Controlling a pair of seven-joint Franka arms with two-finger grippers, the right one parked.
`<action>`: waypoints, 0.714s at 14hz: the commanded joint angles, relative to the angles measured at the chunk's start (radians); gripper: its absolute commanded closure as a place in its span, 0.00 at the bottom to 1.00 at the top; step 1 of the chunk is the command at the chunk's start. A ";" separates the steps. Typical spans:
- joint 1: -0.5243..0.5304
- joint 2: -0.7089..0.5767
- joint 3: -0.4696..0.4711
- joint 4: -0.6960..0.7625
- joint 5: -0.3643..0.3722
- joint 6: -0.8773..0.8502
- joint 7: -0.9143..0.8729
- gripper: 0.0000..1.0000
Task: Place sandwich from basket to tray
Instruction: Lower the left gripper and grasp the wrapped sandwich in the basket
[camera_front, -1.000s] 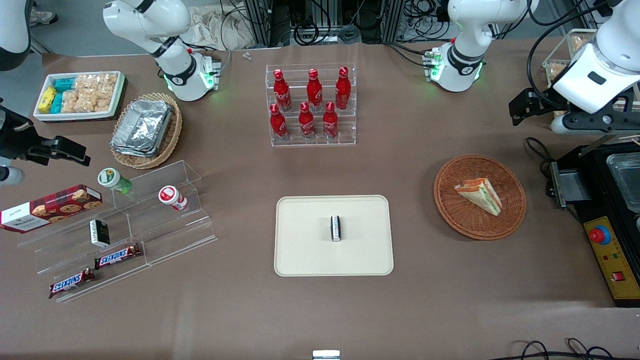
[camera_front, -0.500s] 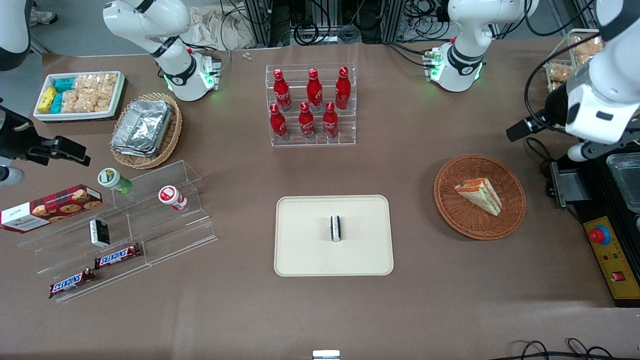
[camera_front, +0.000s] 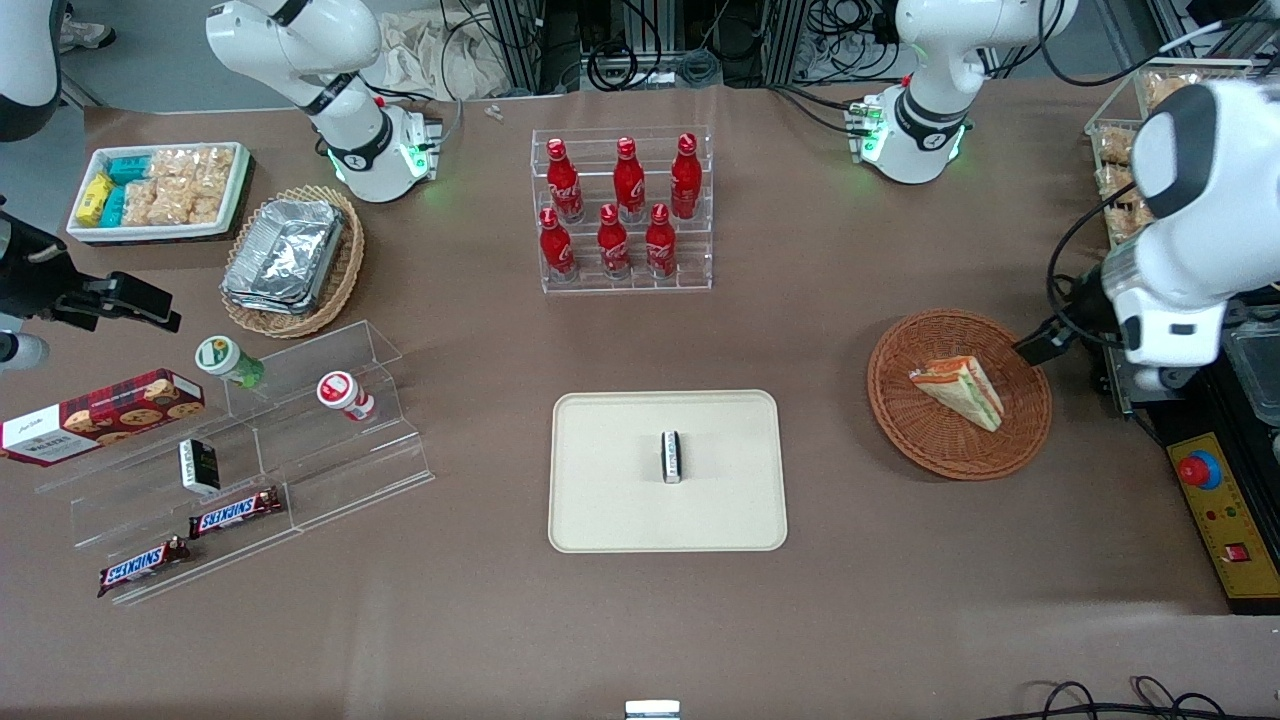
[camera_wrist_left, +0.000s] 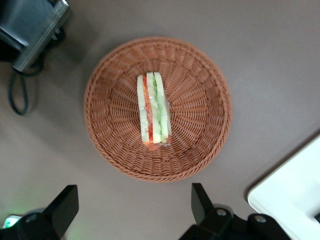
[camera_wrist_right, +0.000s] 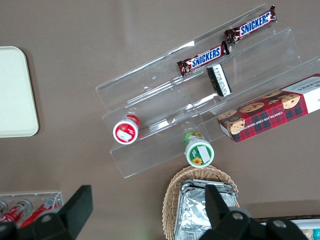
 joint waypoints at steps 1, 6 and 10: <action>-0.003 -0.015 0.000 -0.194 -0.020 0.225 -0.046 0.00; -0.003 0.126 0.001 -0.256 -0.010 0.455 -0.072 0.00; 0.001 0.180 0.003 -0.262 -0.008 0.493 -0.072 0.00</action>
